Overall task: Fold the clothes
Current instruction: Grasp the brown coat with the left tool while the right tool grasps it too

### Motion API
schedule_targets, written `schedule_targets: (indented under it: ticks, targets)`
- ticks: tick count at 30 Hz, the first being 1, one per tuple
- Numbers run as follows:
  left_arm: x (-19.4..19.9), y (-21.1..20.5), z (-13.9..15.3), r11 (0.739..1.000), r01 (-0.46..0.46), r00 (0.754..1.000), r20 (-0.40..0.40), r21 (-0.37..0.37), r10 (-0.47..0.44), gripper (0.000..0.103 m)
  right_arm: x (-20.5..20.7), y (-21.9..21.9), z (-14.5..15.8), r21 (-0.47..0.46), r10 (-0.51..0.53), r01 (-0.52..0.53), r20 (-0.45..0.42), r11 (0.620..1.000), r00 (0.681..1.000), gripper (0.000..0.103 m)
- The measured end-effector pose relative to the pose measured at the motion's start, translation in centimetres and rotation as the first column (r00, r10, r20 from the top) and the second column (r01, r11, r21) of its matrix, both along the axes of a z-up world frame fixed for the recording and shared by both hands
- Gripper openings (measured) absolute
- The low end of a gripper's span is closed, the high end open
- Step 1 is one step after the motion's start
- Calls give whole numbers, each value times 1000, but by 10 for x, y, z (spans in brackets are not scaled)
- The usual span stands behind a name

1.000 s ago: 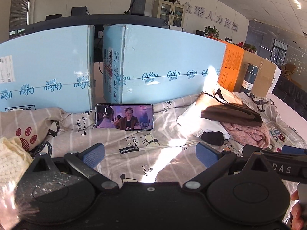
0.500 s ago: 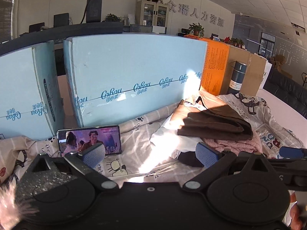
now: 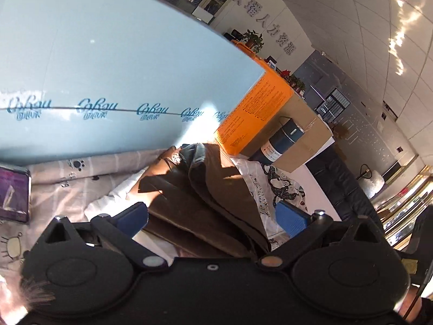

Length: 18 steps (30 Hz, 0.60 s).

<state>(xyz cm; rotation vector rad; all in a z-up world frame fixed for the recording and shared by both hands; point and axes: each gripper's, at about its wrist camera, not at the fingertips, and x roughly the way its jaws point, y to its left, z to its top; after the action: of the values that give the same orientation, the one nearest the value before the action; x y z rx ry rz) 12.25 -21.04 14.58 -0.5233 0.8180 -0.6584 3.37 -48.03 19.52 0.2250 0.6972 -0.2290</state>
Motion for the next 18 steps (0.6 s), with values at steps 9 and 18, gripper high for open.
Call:
schedule_targets:
  ticks: [9, 18]
  targets:
    - [42, 4, -64, 957, -123, 946, -323, -261, 34, 101, 55, -75, -53, 353, -60, 70, -38, 933, 997, 103]
    - [46, -20, -90, 963, -125, 915, -404, -241, 18, 101, 99, -130, -104, 528, -91, 132, -103, 839, 991, 103]
